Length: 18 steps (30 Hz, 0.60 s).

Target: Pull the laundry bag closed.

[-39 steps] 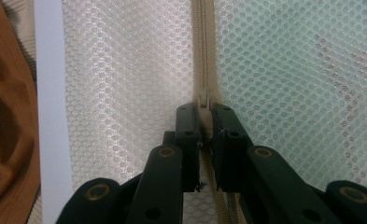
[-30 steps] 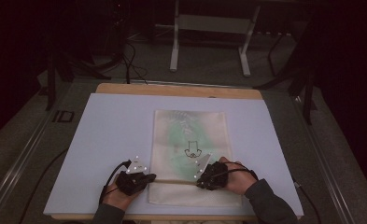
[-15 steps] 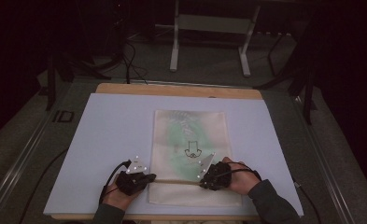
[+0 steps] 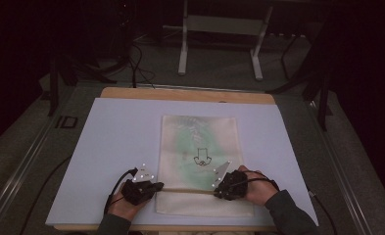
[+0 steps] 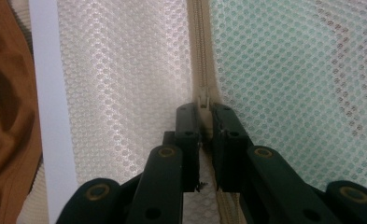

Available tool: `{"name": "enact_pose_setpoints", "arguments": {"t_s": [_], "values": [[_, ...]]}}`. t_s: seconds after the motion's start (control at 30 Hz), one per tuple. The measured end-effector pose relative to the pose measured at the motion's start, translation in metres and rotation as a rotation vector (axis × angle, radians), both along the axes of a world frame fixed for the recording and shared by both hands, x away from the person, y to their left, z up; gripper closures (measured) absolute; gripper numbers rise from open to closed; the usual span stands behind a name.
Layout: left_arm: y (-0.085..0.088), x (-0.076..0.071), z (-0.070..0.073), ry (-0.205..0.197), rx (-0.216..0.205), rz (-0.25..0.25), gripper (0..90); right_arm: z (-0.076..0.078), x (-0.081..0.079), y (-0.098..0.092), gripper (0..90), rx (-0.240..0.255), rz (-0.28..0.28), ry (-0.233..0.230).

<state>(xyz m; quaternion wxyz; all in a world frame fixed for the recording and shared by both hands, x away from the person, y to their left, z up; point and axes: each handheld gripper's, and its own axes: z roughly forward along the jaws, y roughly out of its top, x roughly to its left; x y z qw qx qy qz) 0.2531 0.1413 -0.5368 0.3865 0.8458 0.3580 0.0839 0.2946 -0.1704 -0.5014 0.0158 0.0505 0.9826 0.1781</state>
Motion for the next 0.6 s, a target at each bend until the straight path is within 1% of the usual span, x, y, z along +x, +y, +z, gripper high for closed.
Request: {"name": "enact_pose_setpoints", "arguments": {"t_s": [0.37, 0.57, 0.6], "values": [[-0.0001, -0.0001, 0.0, 0.0, 0.001, 0.0, 89.4, 0.0009, -0.0004, -0.002, 82.4, -0.008, -0.001, 0.0], [0.0, 0.0, 0.0, 0.001, -0.001, 0.001, 89.4, 0.0017, -0.0007, -0.0079, 82.3, -0.012, -0.008, 0.0], [-0.0001, 0.0, 0.0, 0.001, -0.003, 0.002, 89.4, 0.0017, -0.0006, -0.0091, 82.4, -0.019, -0.009, -0.002]]}}
